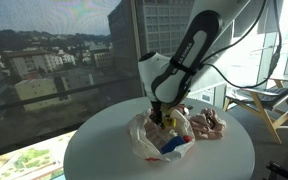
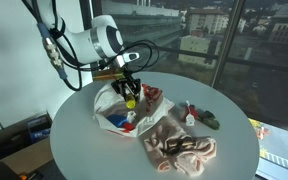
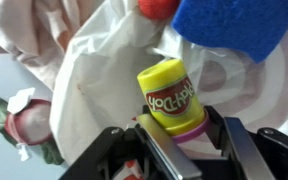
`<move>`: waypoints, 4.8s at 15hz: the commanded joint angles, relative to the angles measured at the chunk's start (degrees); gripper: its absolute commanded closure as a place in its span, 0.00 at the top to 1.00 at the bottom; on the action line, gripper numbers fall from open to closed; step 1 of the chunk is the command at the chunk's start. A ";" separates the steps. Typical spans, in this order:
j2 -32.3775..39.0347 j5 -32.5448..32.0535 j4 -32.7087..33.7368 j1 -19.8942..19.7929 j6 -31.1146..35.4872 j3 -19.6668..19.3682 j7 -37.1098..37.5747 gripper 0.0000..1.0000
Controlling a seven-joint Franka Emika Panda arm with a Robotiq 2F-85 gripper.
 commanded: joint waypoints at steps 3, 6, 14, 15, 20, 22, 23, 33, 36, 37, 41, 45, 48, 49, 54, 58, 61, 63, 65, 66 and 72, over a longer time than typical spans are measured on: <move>-5.09 -7.64 -2.58 -2.83 -4.79 -3.23 15.31 0.28; -5.99 -9.71 -5.13 -6.31 -3.37 -4.62 22.78 0.28; -6.00 -10.83 -8.83 -15.61 3.62 -7.17 37.44 0.78; -6.00 -11.27 -8.96 -16.08 4.36 -7.36 38.35 0.79; -7.03 -8.36 -9.62 -16.36 6.19 -4.77 39.19 1.00; -7.93 -4.66 -10.12 -15.53 5.64 -1.66 37.25 1.00; -8.36 -2.39 -10.43 -14.93 5.34 0.35 36.21 1.00; -5.86 5.00 -9.44 -5.83 -0.40 10.03 34.89 1.00; -5.08 3.54 -10.02 -4.73 -2.15 9.22 37.41 1.00; -4.24 2.91 -9.96 -4.73 -1.59 9.00 37.82 1.00; -0.37 0.25 -8.15 -4.40 -1.03 7.60 38.90 1.00; 3.08 0.86 -7.33 -4.70 0.32 6.63 37.97 1.00; 4.13 1.56 -6.39 -4.66 1.13 6.20 37.23 0.72; 4.17 1.52 -6.12 -4.51 1.14 6.09 37.09 0.66; 3.40 1.26 -5.47 -3.95 0.40 5.67 37.42 0.27; 2.66 0.68 -4.48 -3.04 -1.54 4.73 37.71 0.46; 1.86 0.87 -5.62 -3.03 -2.30 4.83 37.97 0.47; 0.42 1.05 -6.84 -3.16 -1.81 4.98 38.25 0.62; -0.34 1.91 -7.88 -3.99 -0.63 5.53 37.41 0.78; -0.55 2.13 -8.40 -4.24 0.09 5.58 37.47 0.84; -0.31 3.19 -11.65 -5.16 6.49 5.46 37.21 1.00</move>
